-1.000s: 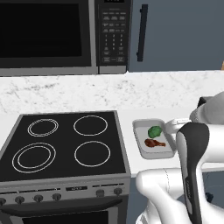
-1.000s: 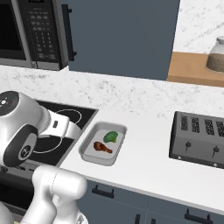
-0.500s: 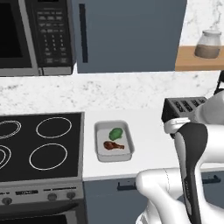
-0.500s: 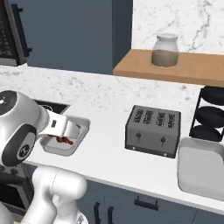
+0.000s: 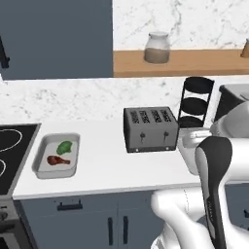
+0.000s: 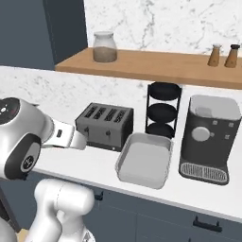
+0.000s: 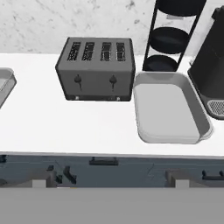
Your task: Place one broccoli and one chicken drumstick in each tupperware on the nearby counter, to pack two identical lunches.
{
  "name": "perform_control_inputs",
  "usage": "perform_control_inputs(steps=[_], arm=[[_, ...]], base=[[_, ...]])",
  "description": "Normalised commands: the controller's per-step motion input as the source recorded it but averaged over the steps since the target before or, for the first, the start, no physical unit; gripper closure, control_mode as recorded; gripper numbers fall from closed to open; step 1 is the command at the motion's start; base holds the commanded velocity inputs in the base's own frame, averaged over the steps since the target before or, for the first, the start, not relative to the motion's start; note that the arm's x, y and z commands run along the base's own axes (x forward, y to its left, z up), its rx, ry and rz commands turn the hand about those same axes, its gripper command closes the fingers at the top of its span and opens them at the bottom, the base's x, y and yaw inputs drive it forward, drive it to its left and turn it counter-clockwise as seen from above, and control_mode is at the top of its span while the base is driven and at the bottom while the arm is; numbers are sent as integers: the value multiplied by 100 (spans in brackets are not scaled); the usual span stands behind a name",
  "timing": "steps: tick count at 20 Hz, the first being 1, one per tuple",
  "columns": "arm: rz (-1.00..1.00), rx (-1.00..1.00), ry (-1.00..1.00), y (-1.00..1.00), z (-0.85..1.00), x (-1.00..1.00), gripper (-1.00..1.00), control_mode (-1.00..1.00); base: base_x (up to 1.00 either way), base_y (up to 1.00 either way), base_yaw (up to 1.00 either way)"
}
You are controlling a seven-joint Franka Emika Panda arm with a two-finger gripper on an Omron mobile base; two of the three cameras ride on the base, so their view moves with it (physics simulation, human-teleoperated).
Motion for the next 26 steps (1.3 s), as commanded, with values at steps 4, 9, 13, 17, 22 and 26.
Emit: perform_control_inputs(steps=[4, 9, 13, 17, 22, 26], arm=[[0, 0, 0, 0, 0, 0, -100, 100], [0, 0, 0, 0, 0, 0, -100, 100], [0, 0, 0, 0, 0, 0, -100, 100], [0, 0, 0, 0, 0, 0, -100, 100], [0, 0, 0, 0, 0, 0, -100, 100], [0, 0, 0, 0, 0, 0, -100, 100]], base=[[-99, -93, 0], [-94, -78, 0], [-44, -91, -2], [-17, -97, -2], [-10, -98, 0], [-8, -96, 0]])
